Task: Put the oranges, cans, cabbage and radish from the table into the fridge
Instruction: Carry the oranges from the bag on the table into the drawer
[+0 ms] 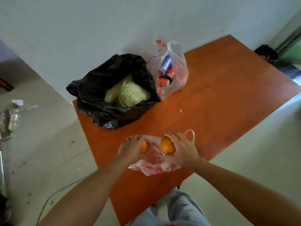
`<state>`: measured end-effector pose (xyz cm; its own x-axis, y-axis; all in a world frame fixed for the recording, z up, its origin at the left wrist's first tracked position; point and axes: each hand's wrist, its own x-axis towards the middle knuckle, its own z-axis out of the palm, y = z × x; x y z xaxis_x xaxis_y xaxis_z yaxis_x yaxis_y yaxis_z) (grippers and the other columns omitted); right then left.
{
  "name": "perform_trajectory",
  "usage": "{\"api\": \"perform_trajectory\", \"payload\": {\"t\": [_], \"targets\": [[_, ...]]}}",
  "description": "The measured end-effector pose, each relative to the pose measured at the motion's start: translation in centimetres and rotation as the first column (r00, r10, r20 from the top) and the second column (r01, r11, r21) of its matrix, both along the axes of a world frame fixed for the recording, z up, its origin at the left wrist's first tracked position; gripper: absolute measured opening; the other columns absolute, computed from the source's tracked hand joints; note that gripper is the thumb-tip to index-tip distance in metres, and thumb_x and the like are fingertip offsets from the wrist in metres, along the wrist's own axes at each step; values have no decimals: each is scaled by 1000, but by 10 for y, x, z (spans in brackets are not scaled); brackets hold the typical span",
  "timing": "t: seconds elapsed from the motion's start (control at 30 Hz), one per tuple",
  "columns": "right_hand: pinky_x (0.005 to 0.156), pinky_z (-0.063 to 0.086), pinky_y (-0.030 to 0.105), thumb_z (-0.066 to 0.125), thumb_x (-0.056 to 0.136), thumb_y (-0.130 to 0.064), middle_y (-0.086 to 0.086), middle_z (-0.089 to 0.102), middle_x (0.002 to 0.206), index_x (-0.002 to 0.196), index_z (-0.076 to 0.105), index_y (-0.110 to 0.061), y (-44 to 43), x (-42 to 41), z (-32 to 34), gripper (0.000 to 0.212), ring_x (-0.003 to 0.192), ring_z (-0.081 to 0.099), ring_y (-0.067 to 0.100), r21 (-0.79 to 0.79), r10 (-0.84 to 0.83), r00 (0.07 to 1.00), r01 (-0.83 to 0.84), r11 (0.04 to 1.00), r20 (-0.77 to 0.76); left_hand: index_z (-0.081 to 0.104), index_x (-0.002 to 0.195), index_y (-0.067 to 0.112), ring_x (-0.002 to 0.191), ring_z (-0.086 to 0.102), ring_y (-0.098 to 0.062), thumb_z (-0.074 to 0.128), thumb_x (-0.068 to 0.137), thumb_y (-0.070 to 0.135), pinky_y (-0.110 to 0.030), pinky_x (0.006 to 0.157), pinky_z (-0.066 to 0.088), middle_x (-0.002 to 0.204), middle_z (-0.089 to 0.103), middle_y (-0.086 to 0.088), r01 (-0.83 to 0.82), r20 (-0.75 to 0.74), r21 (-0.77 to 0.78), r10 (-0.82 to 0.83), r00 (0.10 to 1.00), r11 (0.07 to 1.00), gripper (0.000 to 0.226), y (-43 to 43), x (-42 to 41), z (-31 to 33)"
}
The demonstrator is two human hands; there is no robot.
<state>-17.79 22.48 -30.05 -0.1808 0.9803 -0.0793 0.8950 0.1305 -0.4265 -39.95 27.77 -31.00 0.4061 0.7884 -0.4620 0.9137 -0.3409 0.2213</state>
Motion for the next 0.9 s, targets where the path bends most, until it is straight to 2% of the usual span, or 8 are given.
{"api": "perform_trajectory", "payload": {"t": [0.07, 0.13, 0.27, 0.37, 0.47, 0.57, 0.77, 0.9], "targets": [[74, 47, 36, 70, 71, -54, 3, 52, 115, 135, 44, -28, -5, 7, 1, 74, 103, 55, 23, -47, -64, 997, 66, 997, 50, 32, 140, 22, 131, 36, -29, 50, 83, 67, -48, 106, 33, 147, 35, -1, 67, -1, 89, -68, 998, 994, 75, -4, 4, 14], [75, 45, 35, 71, 72, -55, 4, 49, 119, 137, 42, -27, -11, 14, 5, 76, 106, 52, 22, -67, -114, 993, 117, 991, 42, 40, 133, 23, 124, 37, -26, 46, 81, 71, -44, 101, 30, 137, 45, 0, 170, -60, 229, -160, 985, 959, 71, -4, 12, 31], [71, 50, 32, 73, 70, -51, -1, 45, 112, 133, 41, -28, -24, 32, 29, 75, 98, 54, 20, -50, -230, 973, 229, 972, -7, 51, 115, 23, 106, 42, -24, 46, 78, 72, -41, 90, 31, 109, 58, 2, 289, -123, 430, -261, 957, 856, 61, -3, 38, 65], [74, 51, 33, 74, 69, -53, -2, 46, 114, 132, 40, -28, -39, 56, 50, 76, 98, 52, 17, 4, -308, 951, 308, 951, -14, 52, 117, 22, 103, 46, -25, 57, 74, 66, -39, 88, 36, 109, 59, 1, 309, -83, 449, -305, 949, 839, 61, -1, 69, 88], [77, 49, 32, 74, 69, -46, -1, 47, 120, 134, 40, -25, -62, 93, 71, 77, 102, 51, 20, 67, -368, 930, 368, 928, -7, 49, 122, 21, 101, 51, -25, 65, 74, 57, -35, 79, 46, 114, 54, -2, 318, 3, 421, -352, 936, 850, 62, -3, 112, 108], [79, 47, 33, 73, 70, -45, 0, 49, 121, 133, 41, -23, -101, 140, 91, 75, 102, 52, 22, 130, -445, 895, 441, 888, 2, 49, 122, 18, 101, 56, -27, 70, 73, 50, -38, 77, 51, 115, 51, -6, 349, 90, 414, -420, 903, 840, 62, -16, 170, 127], [79, 51, 38, 70, 63, -42, 3, 54, 120, 129, 48, -23, -221, 258, 130, 73, 102, 56, 28, 212, -609, 793, 595, 775, 4, 47, 126, 18, 107, 51, -27, 72, 73, 44, -38, 80, 50, 118, 47, -8, 478, 162, 475, -607, 778, 739, 64, -92, 315, 159], [77, 49, 35, 73, 64, -40, 3, 56, 121, 130, 50, -23, -312, 338, 155, 72, 103, 57, 27, 291, -720, 692, 678, 675, 58, 49, 127, 18, 105, 50, -26, 74, 72, 40, -37, 82, 50, 116, 48, -7, 543, 212, 507, -708, 674, 669, 65, -161, 416, 176]]}}
